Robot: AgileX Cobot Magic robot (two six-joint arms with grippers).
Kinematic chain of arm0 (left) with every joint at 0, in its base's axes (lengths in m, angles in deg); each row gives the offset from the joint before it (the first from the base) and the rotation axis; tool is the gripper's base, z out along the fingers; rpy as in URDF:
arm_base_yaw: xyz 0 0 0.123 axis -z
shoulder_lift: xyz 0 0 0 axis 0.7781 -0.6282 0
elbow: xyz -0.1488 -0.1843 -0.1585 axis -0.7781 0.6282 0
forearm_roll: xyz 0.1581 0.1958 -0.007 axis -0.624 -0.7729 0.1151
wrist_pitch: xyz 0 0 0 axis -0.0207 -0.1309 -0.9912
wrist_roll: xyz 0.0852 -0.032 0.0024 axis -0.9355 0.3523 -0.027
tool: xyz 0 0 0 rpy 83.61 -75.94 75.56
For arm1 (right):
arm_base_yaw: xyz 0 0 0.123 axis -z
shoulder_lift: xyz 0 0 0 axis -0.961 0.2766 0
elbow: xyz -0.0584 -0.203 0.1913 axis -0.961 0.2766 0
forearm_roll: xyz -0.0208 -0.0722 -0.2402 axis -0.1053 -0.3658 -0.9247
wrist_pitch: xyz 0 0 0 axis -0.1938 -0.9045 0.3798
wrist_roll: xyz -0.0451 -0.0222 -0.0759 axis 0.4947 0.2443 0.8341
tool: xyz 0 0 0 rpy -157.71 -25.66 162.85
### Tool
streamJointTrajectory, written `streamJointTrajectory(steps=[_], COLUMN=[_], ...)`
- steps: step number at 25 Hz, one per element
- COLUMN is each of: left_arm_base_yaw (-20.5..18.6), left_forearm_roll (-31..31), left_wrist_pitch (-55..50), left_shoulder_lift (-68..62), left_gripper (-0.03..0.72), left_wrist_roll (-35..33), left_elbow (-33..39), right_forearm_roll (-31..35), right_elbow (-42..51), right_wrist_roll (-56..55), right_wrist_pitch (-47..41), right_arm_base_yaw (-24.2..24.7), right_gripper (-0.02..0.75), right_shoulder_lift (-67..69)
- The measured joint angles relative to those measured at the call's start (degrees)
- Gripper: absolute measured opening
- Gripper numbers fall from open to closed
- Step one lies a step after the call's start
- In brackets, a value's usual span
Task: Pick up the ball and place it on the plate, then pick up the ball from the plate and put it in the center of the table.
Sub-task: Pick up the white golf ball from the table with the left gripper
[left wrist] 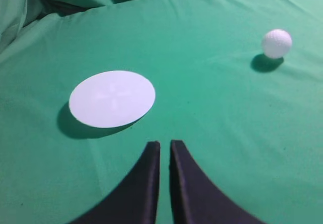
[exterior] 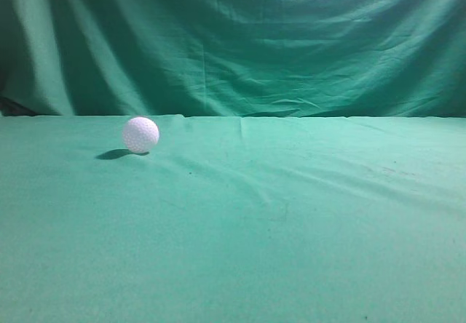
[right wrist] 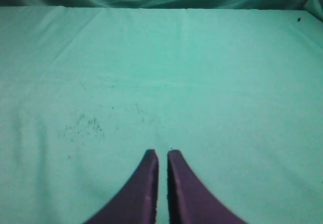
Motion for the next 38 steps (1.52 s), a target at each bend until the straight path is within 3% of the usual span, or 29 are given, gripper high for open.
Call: streamJointTrajectory(steps=[6, 12, 17, 23, 30, 38], left_arm_base_yaw=[0.0, 0.0, 0.0, 0.0, 0.0, 1.2], left_forearm_roll=[6.8, 7.3, 7.8, 5.3, 6.7, 8.8], left_wrist_pitch=[13.9, 20.1, 30.5, 18.3, -7.5, -8.9], left_shoulder_lift=[0.0, 0.0, 0.0, -2.9, -20.3, -31.1], left_gripper=[0.049, 0.049, 0.049, 0.049, 0.049, 0.049], left_wrist_roll=[1.4, 1.5, 7.6, 8.7, 8.7, 8.8], left_elbow=[0.0, 0.0, -0.3, -11.2, -24.5, -25.3], right_forearm_roll=[0.0, 0.0, 0.0, 0.0, 0.0, 0.0], right_elbow=[0.0, 0.0, 0.0, 0.0, 0.0, 0.0], right_wrist_roll=[0.0, 0.0, 0.0, 0.0, 0.0, 0.0], right_wrist_pitch=[0.0, 0.0, 0.0, 0.0, 0.0, 0.0], right_arm_base_yaw=[0.0, 0.0, 0.0, 0.0, 0.0, 0.0], right_gripper=[0.064, 0.064, 0.064, 0.064, 0.064, 0.064], right_shoulder_lift=[0.0, 0.0, 0.0, 0.0, 0.0, 0.0])
